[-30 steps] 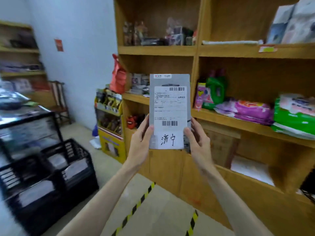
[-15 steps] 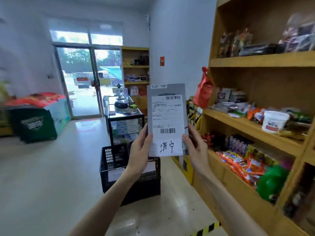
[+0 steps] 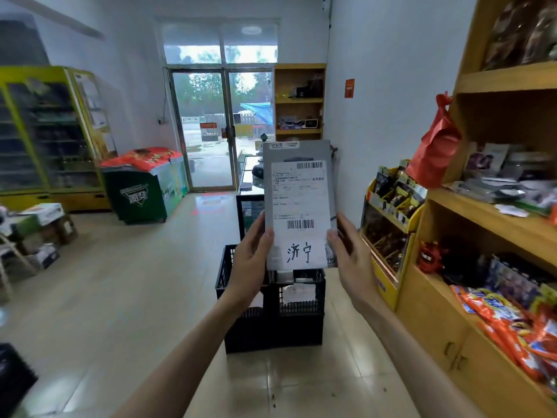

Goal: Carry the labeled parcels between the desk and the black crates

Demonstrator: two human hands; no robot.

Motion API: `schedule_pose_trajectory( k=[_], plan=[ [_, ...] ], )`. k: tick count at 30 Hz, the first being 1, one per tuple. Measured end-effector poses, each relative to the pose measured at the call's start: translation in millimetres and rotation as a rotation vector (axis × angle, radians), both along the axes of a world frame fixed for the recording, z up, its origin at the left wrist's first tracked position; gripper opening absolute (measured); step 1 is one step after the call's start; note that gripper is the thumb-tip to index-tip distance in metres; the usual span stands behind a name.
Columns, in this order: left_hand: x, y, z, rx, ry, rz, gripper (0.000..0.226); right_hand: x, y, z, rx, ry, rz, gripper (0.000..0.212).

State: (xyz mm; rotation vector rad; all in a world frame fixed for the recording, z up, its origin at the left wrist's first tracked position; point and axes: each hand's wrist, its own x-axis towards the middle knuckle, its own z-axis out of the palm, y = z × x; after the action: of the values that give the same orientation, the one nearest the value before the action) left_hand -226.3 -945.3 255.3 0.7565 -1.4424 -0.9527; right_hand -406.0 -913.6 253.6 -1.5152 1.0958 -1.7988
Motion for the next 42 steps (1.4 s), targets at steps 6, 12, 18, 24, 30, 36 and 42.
schedule_pose_trajectory(
  k=[6, 12, 18, 24, 30, 36, 42],
  plan=[
    [-8, -81, -11, 0.011, 0.013, 0.005, 0.045, -9, -78, -7, 0.027, 0.006, 0.015, 0.043],
    [-16, -178, -7, 0.022, 0.048, -0.011, 0.045, -16, -168, 1, 0.027, 0.009, -0.005, 0.047],
    [-23, -261, -19, 0.033, 0.038, -0.044, 0.047, -23, -248, -9, 0.055, -0.019, -0.008, 0.041],
    [-34, -326, -35, 0.070, 0.023, -0.032, 0.047, -35, -322, -31, 0.103, -0.015, -0.009, 0.038],
    [-58, -406, -54, 0.115, 0.039, 0.003, 0.047, -59, -407, -49, 0.134, -0.013, 0.013, 0.037],
    [-97, -497, -57, 0.131, 0.028, 0.065, 0.046, -97, -503, -50, 0.097, -0.017, 0.027, 0.041],
    [-131, -581, -57, 0.106, -0.009, 0.102, 0.044, -135, -592, -58, 0.132, -0.037, 0.082, 0.044]
  ],
)
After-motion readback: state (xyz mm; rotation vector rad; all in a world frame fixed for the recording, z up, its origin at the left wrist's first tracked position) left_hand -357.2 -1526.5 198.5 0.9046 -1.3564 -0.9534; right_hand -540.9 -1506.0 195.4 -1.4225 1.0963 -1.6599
